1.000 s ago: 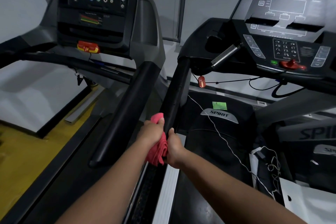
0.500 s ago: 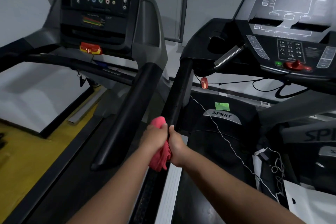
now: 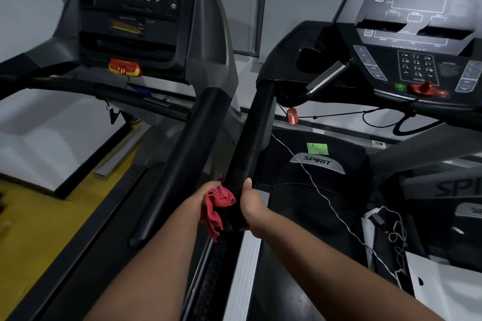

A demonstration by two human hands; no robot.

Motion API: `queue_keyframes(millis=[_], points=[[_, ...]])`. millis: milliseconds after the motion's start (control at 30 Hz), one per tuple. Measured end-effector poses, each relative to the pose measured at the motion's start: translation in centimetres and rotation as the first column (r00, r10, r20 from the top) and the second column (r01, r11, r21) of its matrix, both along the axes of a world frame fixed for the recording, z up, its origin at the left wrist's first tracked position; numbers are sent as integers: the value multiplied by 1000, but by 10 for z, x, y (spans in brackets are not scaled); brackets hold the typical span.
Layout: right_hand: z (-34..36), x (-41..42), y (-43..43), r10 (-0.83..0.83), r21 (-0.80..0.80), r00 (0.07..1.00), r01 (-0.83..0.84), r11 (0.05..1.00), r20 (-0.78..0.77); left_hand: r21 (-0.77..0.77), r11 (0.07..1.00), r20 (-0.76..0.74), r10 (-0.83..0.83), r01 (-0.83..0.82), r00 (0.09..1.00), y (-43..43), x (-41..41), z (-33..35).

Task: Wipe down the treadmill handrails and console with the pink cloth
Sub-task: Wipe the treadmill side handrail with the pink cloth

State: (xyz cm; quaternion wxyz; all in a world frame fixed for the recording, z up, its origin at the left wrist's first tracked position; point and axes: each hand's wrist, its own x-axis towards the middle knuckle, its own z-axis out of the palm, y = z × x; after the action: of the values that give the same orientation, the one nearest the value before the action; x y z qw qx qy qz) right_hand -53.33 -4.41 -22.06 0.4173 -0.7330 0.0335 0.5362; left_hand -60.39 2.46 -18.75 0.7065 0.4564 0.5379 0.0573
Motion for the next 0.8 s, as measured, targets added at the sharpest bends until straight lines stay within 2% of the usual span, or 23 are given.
queue_keyframes(millis=[100,167,200,267,333,367,467,567,700,800], points=[[3,3,0,1,-8,999,-1,1000,51,11,999,110,36,-37,993,-11,-3,9],[10,0,-1,14,6,995,-15,1000,100,130,989,158,-91,71,983,-15,-7,11],[-1,1,3,30,15,989,-32,999,148,236,954,106,-213,183,971,-15,-11,8],[-55,8,18,100,16,978,-104,994,184,436,819,-68,-383,373,921,-15,-15,3],[-78,8,23,118,18,977,-123,992,179,504,696,-291,-420,511,860,-17,-14,-1],[-78,7,23,110,32,978,-118,993,175,510,687,-340,-392,518,855,-18,-11,0],[-50,3,15,119,58,972,-133,989,204,475,803,-245,-272,360,930,-14,0,-1],[-32,-1,9,112,74,968,-132,989,223,356,910,-127,-176,210,976,-3,14,3],[29,-9,-9,94,44,967,-107,993,237,174,973,-115,-132,150,985,7,4,4],[31,-1,-18,125,25,952,-138,990,280,102,994,-92,-38,47,995,0,-4,6]])
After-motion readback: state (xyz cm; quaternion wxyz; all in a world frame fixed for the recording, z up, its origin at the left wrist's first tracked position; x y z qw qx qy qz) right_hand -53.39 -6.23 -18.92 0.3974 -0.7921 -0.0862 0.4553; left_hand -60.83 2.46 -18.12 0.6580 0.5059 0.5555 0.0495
